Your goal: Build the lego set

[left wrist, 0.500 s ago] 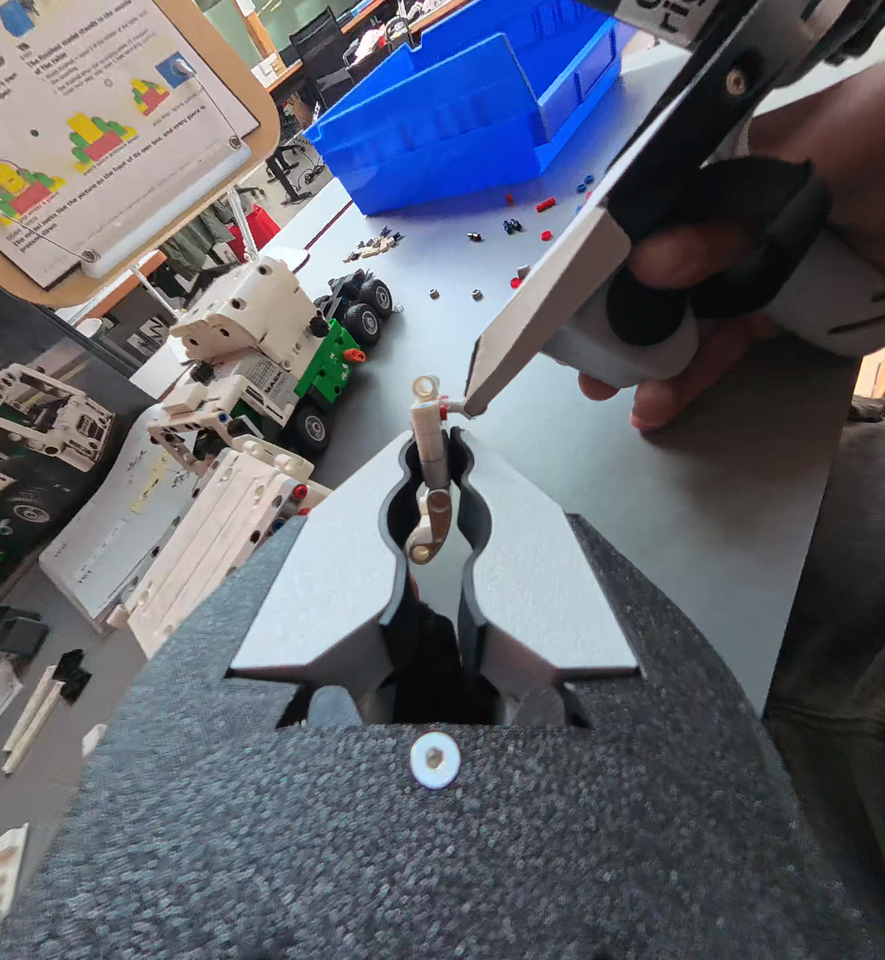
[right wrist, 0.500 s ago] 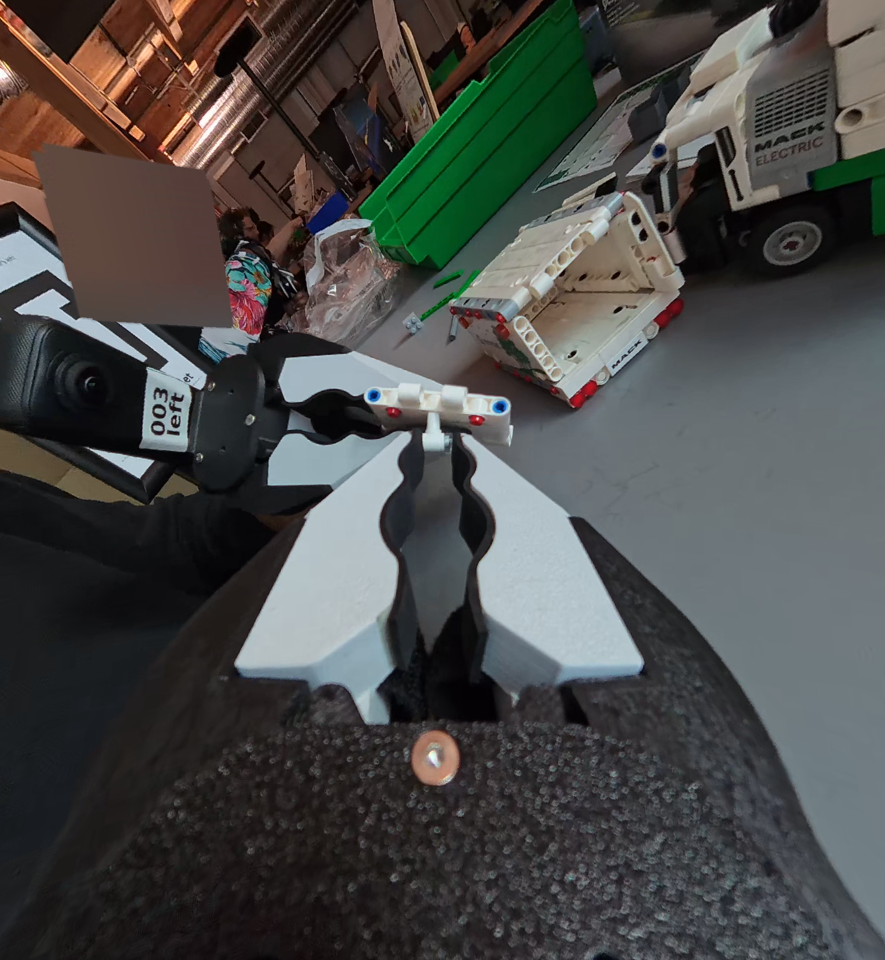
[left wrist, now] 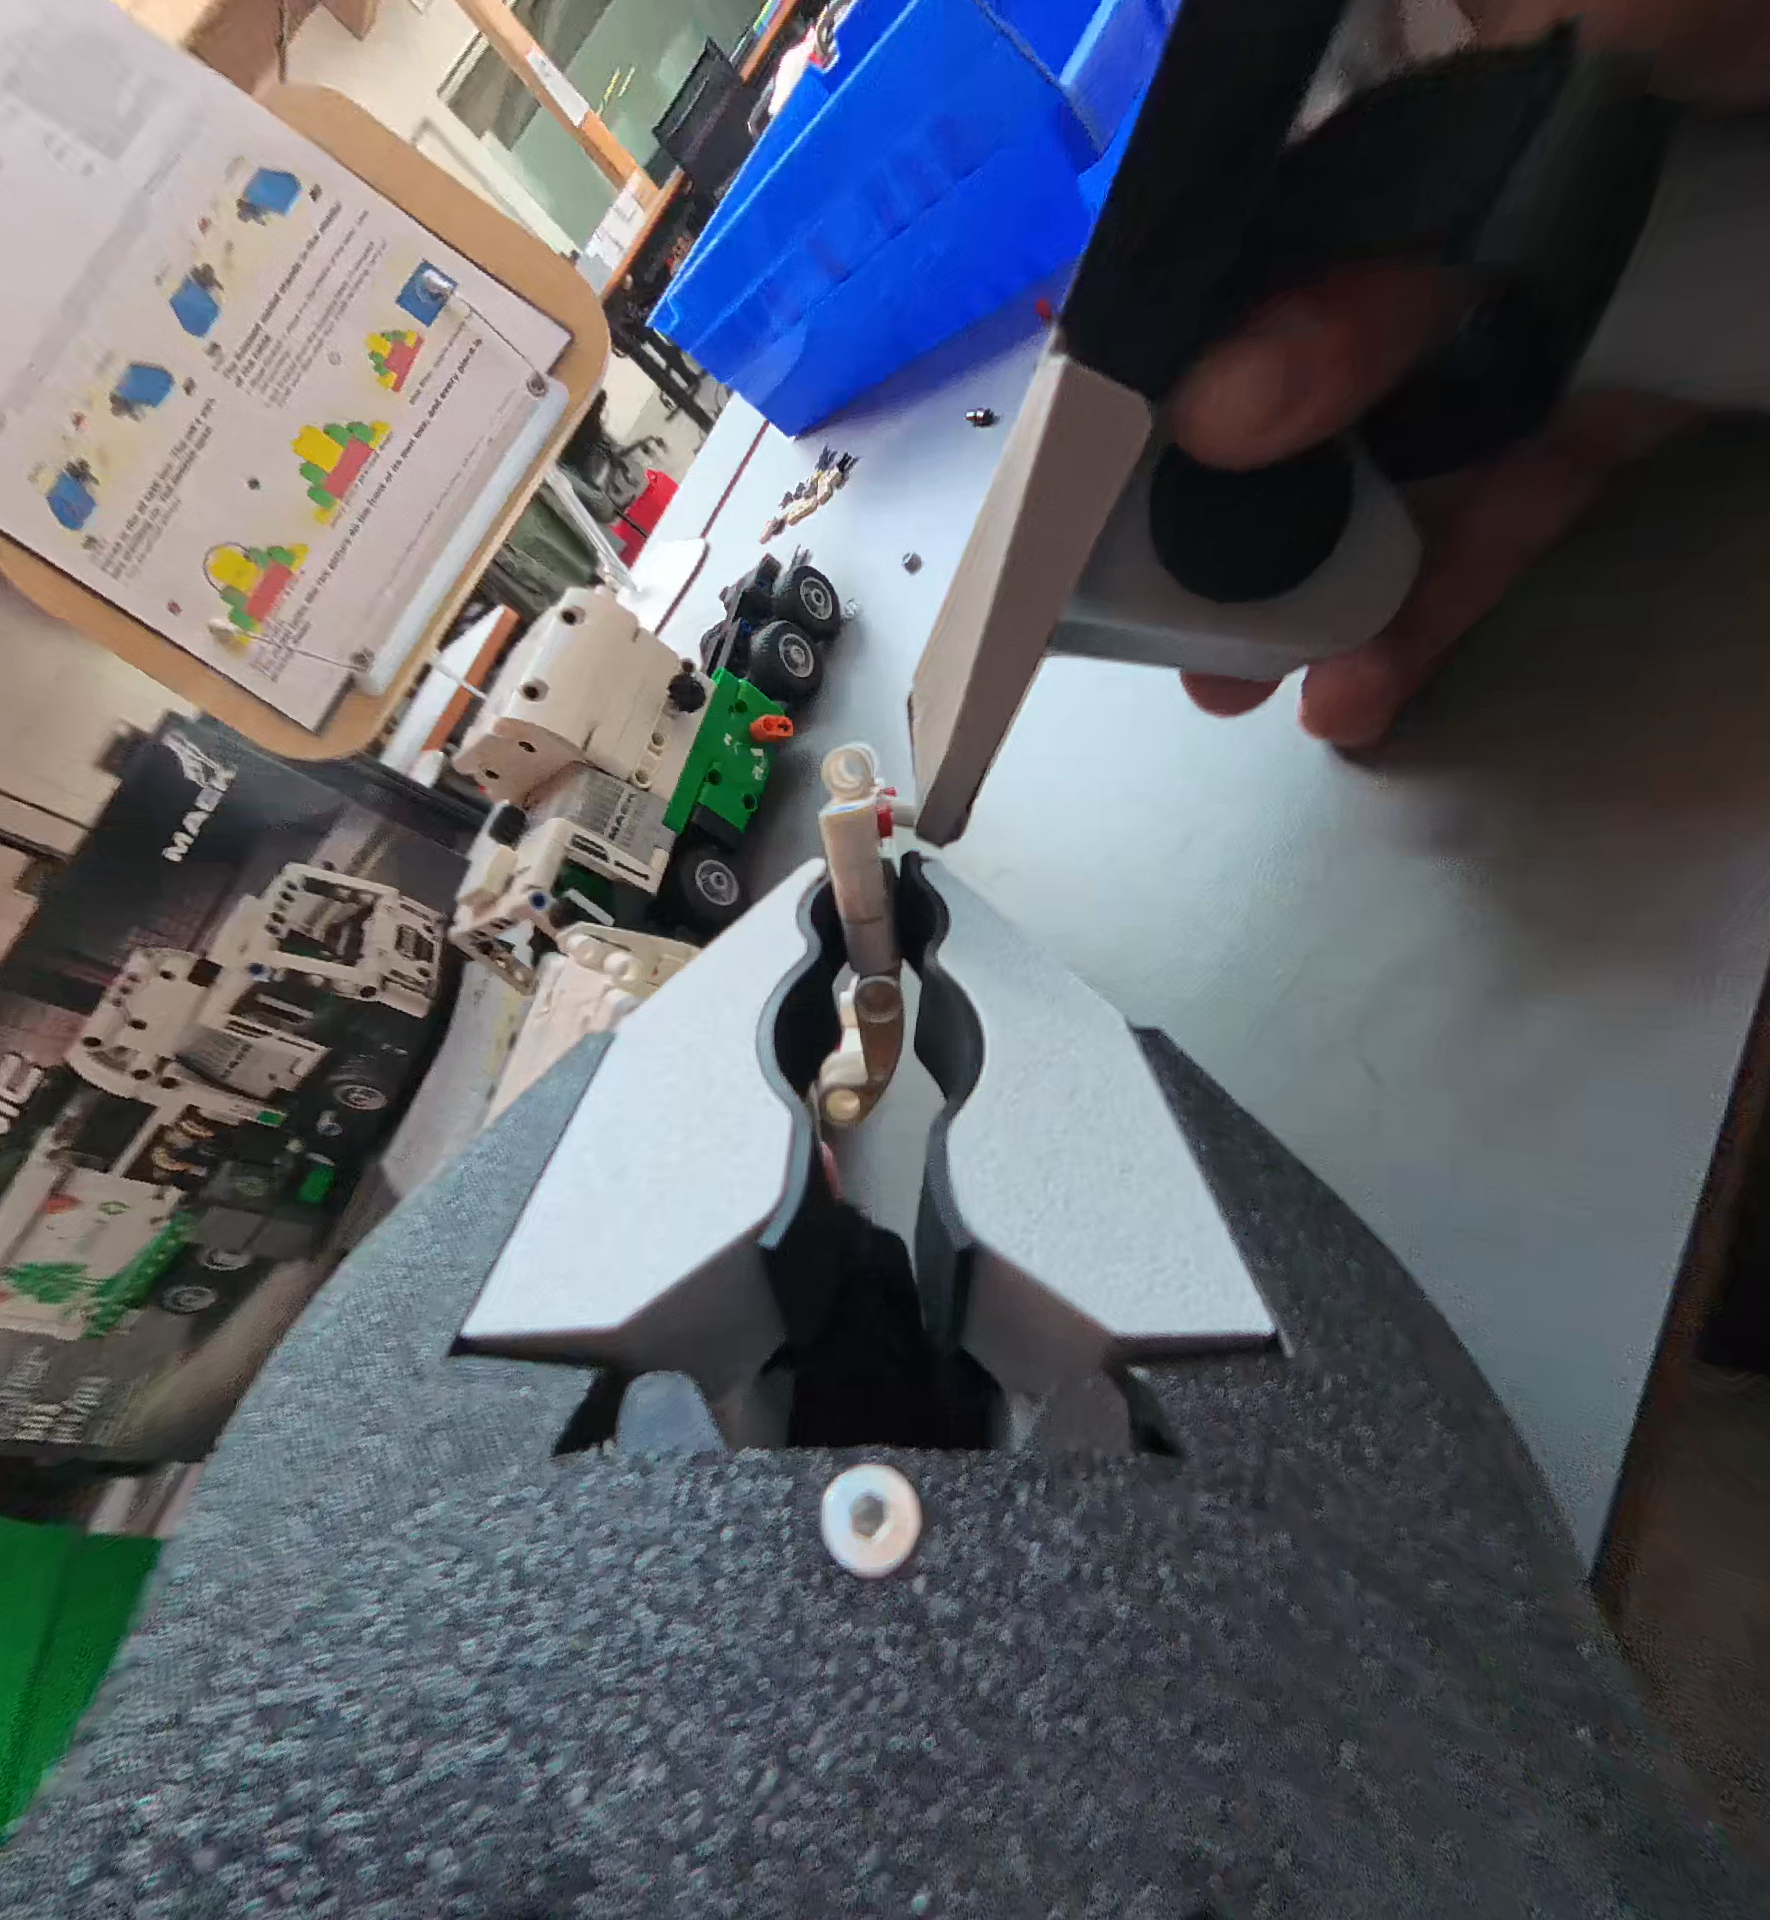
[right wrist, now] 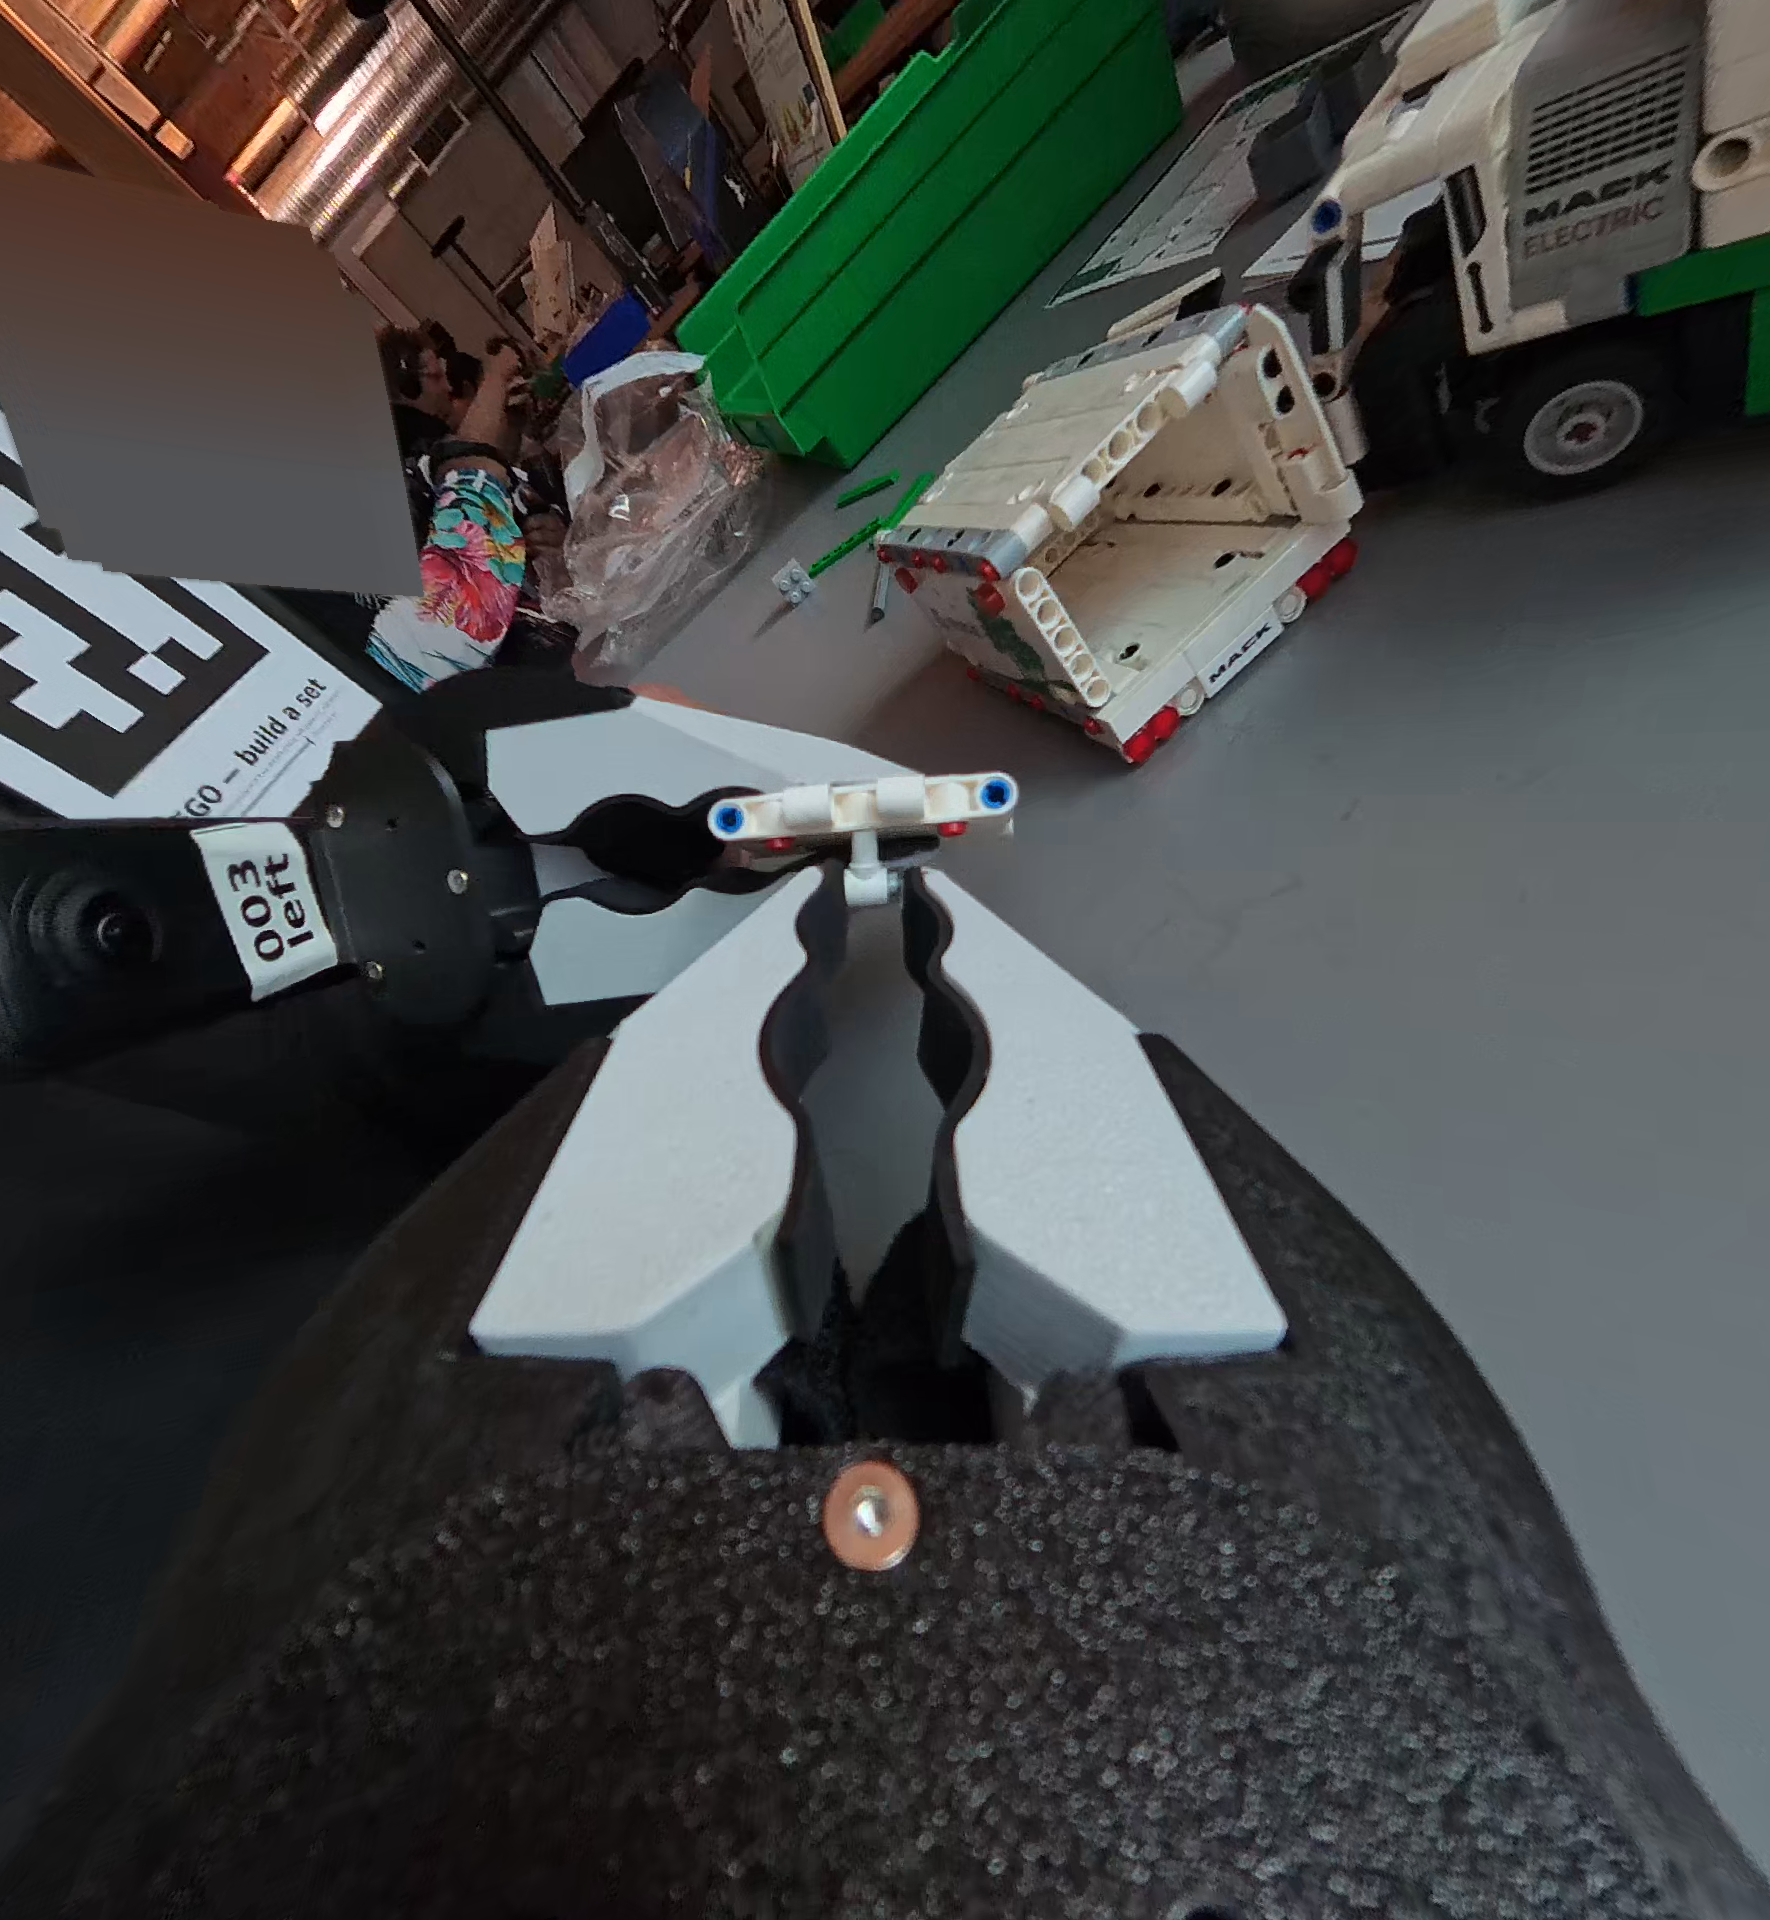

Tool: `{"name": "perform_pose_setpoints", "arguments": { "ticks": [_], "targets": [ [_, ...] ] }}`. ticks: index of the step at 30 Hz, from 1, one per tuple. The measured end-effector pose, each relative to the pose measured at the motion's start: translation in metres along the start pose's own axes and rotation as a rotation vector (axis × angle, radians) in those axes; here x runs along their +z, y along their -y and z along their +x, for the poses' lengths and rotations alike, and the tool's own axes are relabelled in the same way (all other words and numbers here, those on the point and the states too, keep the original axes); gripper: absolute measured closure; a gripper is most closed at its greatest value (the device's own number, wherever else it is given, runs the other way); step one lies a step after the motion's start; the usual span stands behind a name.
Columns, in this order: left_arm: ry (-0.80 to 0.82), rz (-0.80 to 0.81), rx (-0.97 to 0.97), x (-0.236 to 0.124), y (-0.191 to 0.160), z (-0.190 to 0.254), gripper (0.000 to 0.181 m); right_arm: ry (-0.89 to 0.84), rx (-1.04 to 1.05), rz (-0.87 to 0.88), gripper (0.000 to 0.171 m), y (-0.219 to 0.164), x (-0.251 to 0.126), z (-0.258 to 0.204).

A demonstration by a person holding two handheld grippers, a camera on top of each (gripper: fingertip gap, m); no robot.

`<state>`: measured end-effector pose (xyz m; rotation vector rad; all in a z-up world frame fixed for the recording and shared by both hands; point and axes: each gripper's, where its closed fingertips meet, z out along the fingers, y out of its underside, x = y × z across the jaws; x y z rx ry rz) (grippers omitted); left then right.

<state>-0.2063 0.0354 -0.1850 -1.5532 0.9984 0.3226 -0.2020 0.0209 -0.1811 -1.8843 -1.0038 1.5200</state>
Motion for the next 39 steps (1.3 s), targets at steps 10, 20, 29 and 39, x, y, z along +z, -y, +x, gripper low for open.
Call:
{"name": "perform_pose_setpoints", "arguments": {
  "ticks": [10, 20, 29, 39],
  "targets": [
    [0.053, -0.017, 0.161, -0.003, -0.006, -0.001, 0.176, -0.133, -0.230, -0.067, 0.162, -0.004, 0.003, 0.003],
    [-0.054, -0.012, -0.064, 0.002, -0.003, 0.004, 0.175, -0.045, -0.089, -0.043, 0.163, -0.001, -0.001, 0.005],
    [-0.067, 0.014, 0.032, 0.000, -0.003, 0.009, 0.175, -0.038, -0.095, -0.084, 0.163, -0.007, 0.001, 0.004],
    [-0.007, 0.032, 0.350, -0.003, 0.000, 0.023, 0.175, -0.007, -0.080, -0.083, 0.162, -0.004, 0.003, 0.005]
  ]
}}
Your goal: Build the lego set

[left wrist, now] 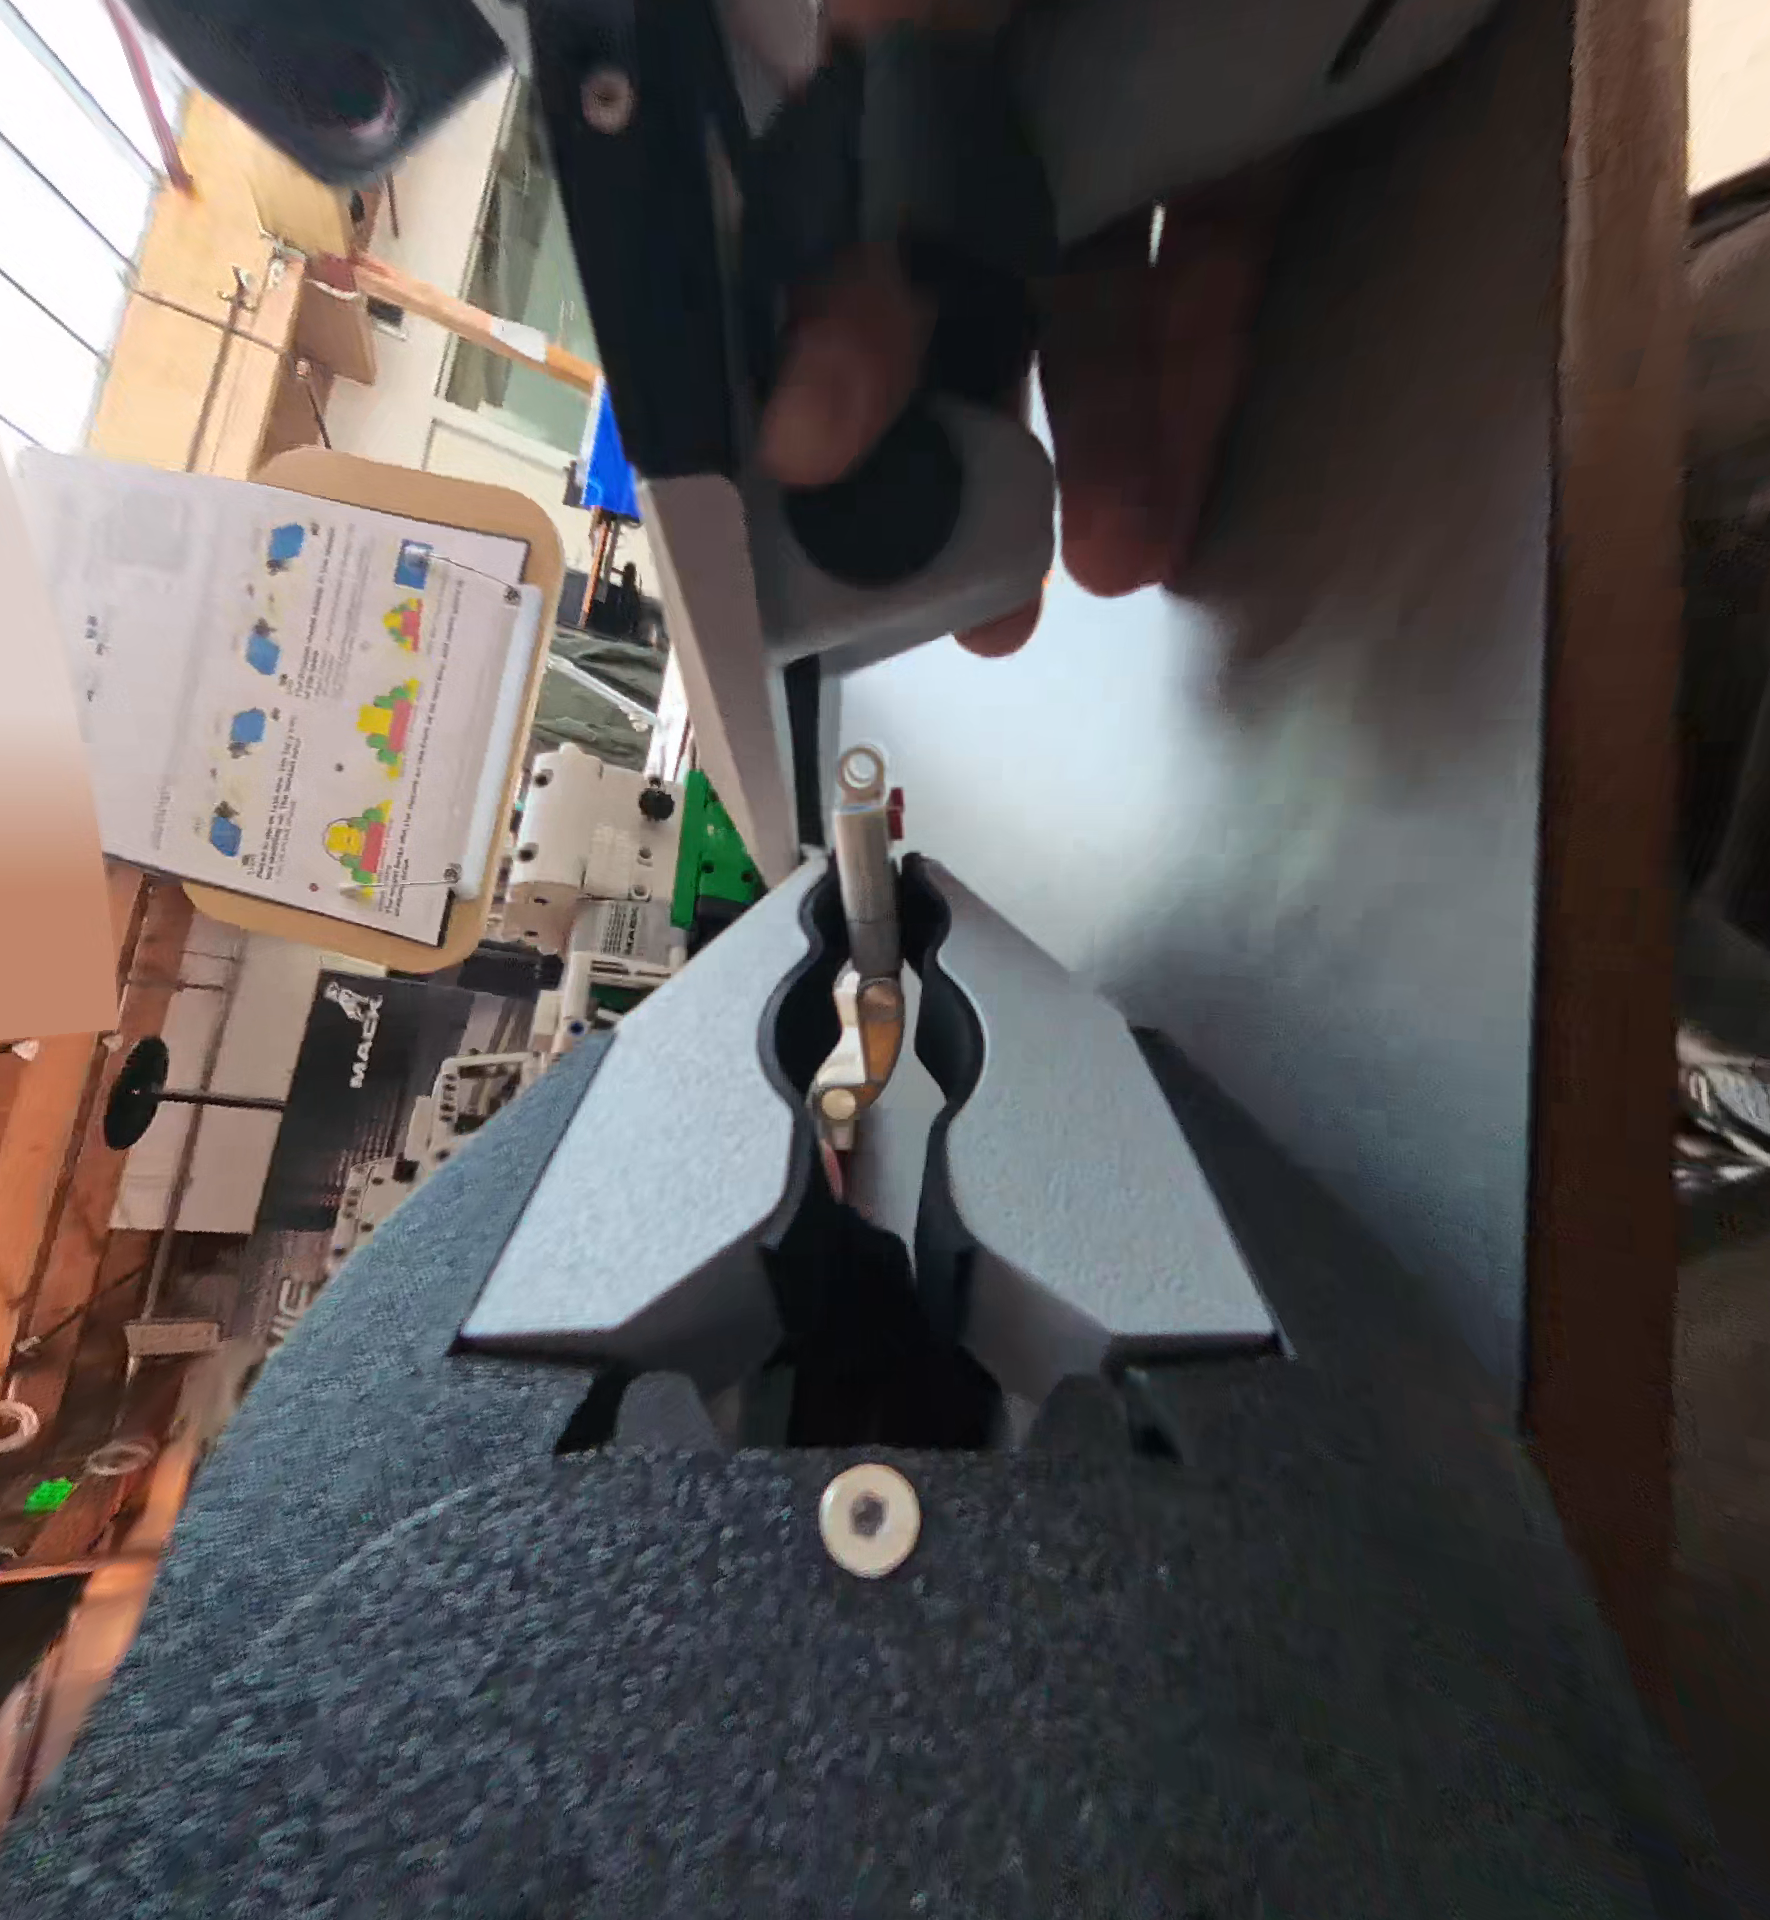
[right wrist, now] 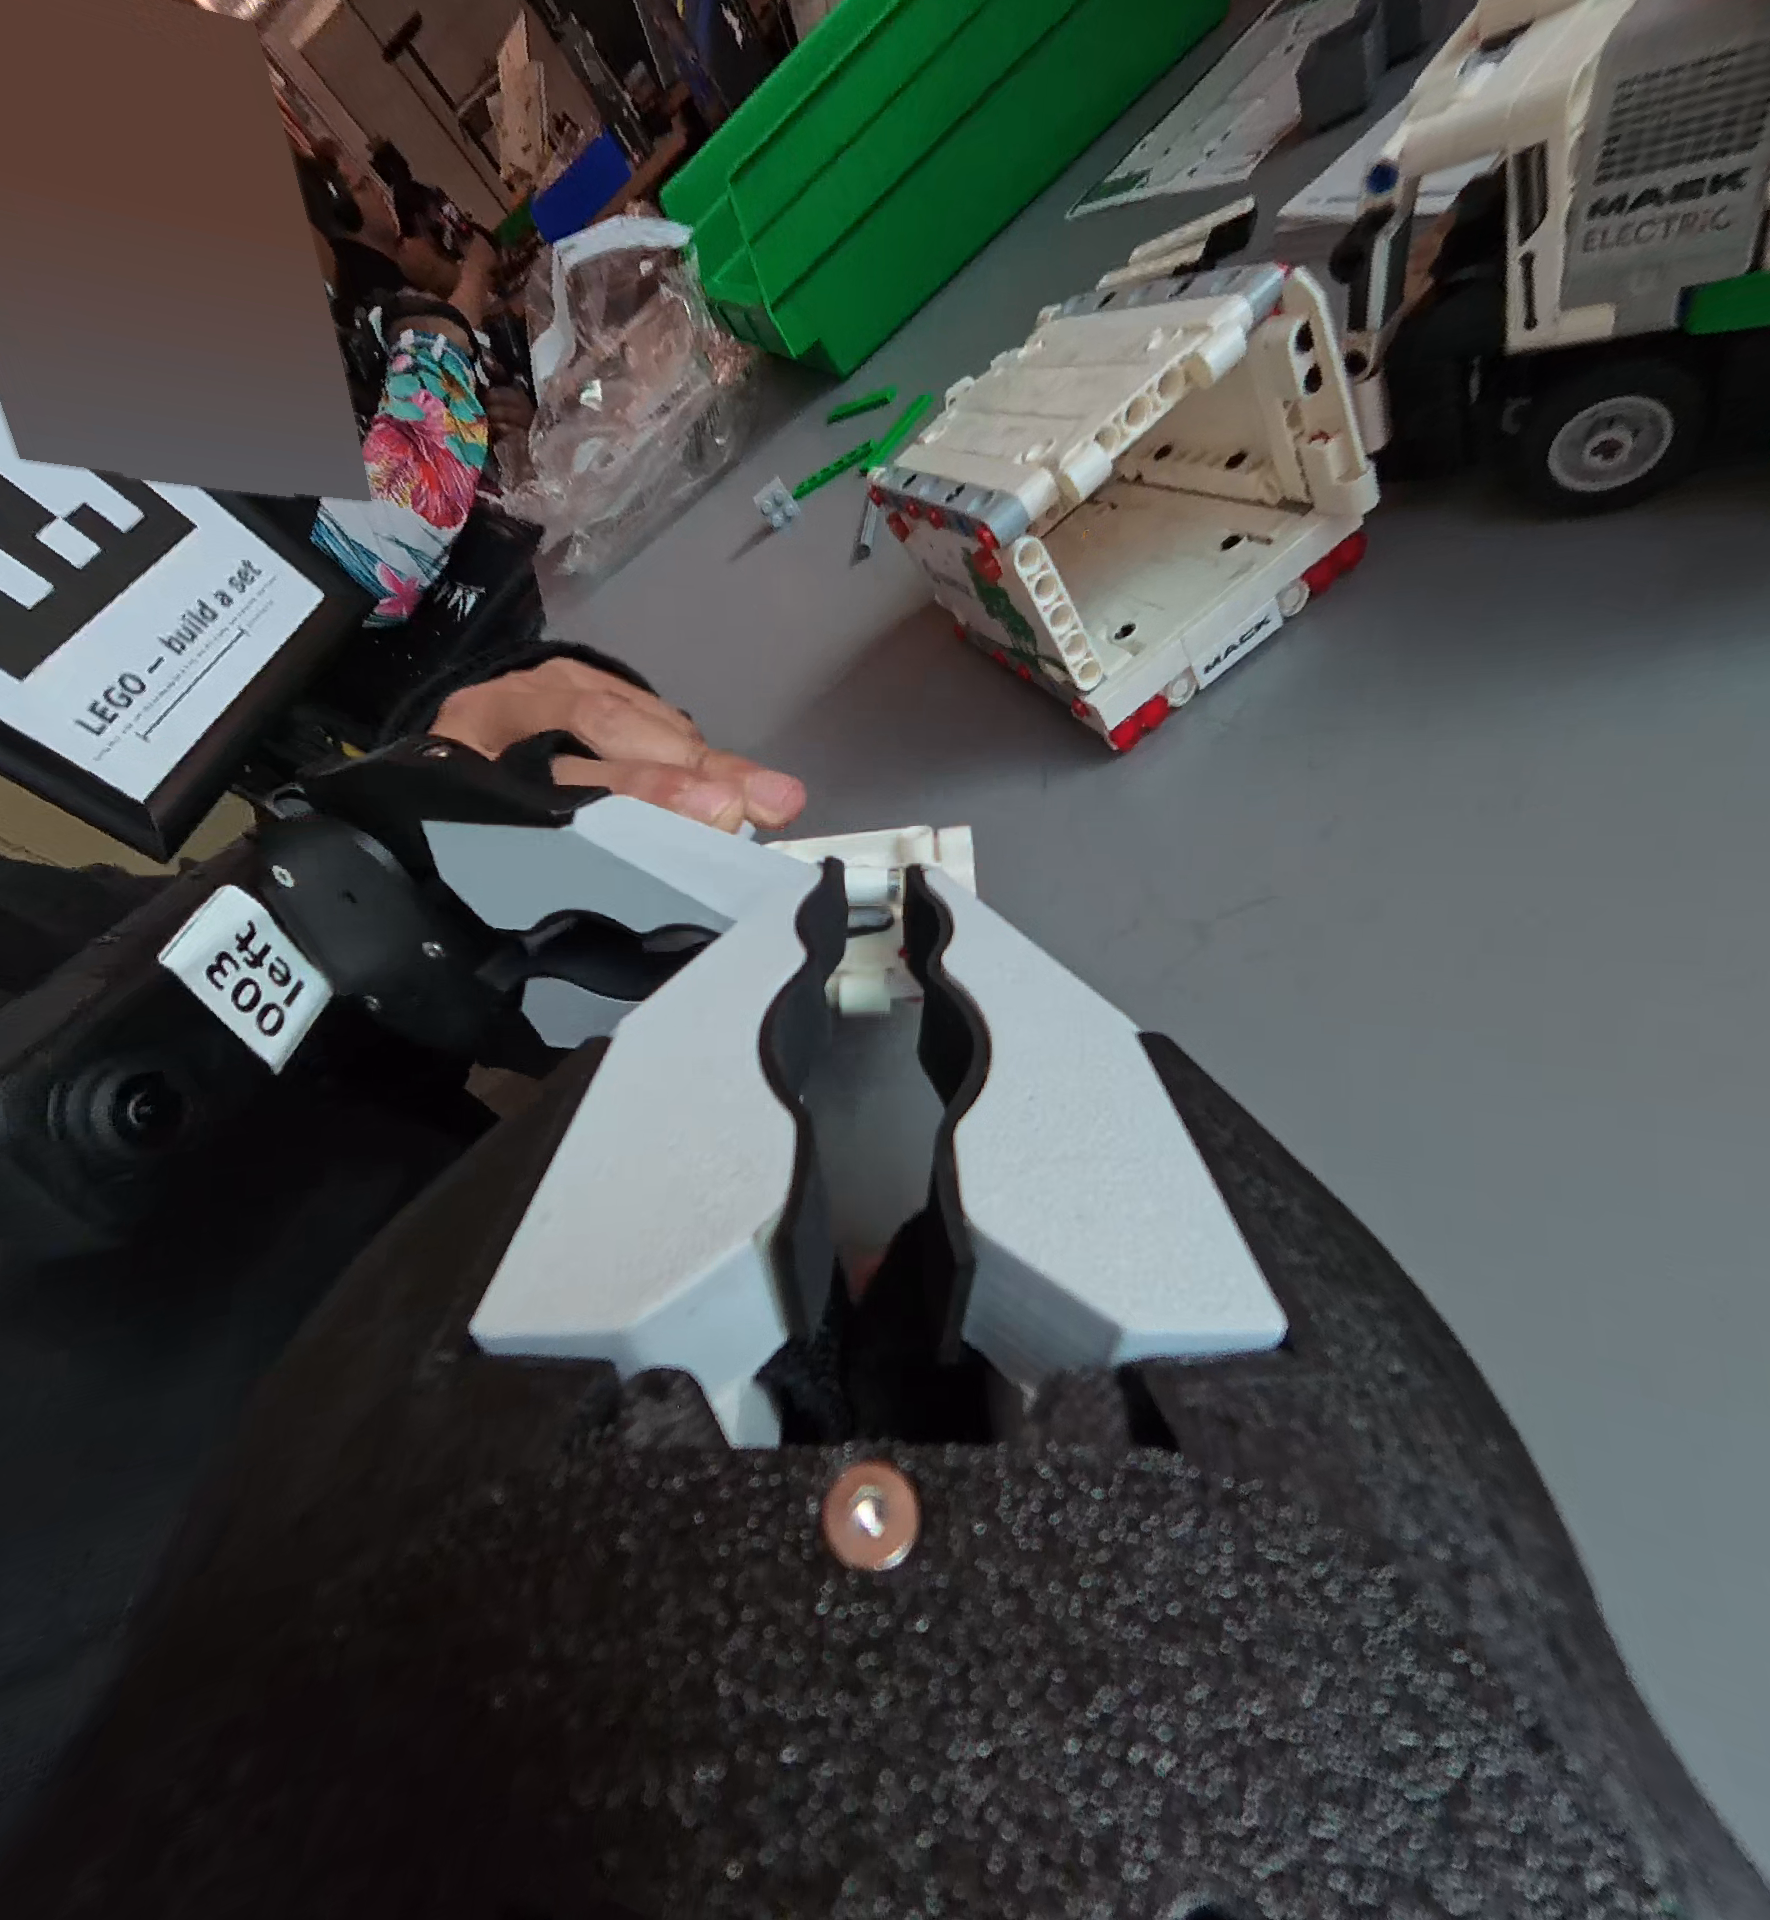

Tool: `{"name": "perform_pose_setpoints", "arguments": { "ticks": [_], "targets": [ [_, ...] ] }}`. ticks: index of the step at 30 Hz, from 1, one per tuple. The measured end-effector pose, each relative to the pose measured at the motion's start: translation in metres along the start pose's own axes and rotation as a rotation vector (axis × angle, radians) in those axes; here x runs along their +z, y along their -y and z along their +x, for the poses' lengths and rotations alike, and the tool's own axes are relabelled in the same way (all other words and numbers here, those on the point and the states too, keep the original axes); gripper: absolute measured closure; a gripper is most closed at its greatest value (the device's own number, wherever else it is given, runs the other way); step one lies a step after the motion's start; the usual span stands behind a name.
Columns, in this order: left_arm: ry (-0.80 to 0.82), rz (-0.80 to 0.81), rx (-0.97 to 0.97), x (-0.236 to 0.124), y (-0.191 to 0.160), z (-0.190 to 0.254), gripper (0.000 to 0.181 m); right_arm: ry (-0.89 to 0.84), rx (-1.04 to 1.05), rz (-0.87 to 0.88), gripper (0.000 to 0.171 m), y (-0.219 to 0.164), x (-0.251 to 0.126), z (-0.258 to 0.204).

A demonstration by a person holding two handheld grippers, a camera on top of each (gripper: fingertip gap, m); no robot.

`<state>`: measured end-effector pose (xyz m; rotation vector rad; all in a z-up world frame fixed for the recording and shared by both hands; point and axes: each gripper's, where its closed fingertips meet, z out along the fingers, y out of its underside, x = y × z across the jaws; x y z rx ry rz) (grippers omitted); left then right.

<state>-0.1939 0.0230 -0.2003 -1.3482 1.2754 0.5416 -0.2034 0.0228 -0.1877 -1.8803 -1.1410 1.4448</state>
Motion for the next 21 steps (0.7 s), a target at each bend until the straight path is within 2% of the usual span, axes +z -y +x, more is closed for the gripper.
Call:
{"name": "perform_pose_setpoints", "arguments": {
  "ticks": [3, 6, 13, 17, 19, 21],
  "targets": [
    [-0.011, -0.101, -0.103, 0.005, -0.026, -0.007, 0.175, -0.009, 0.046, 0.050, 0.162, 0.006, -0.008, 0.008],
    [-0.021, -0.107, -0.135, 0.008, -0.028, -0.007, 0.175, -0.048, 0.038, 0.077, 0.162, 0.011, -0.008, 0.014],
    [0.010, -0.100, -0.232, 0.006, -0.030, -0.020, 0.176, 0.003, 0.049, 0.090, 0.162, 0.013, -0.008, 0.008],
    [-0.016, 0.008, -0.578, 0.003, -0.014, -0.037, 0.176, 0.092, 0.077, 0.327, 0.162, 0.040, -0.014, -0.009],
    [-0.012, 0.091, -0.780, 0.000, -0.005, -0.049, 0.176, 0.091, 0.026, 0.383, 0.162, 0.048, -0.010, -0.015],
    [-0.020, 0.147, -0.904, -0.001, 0.000, -0.057, 0.176, 0.094, -0.024, 0.438, 0.162, 0.056, -0.011, -0.021]
  ]
}}
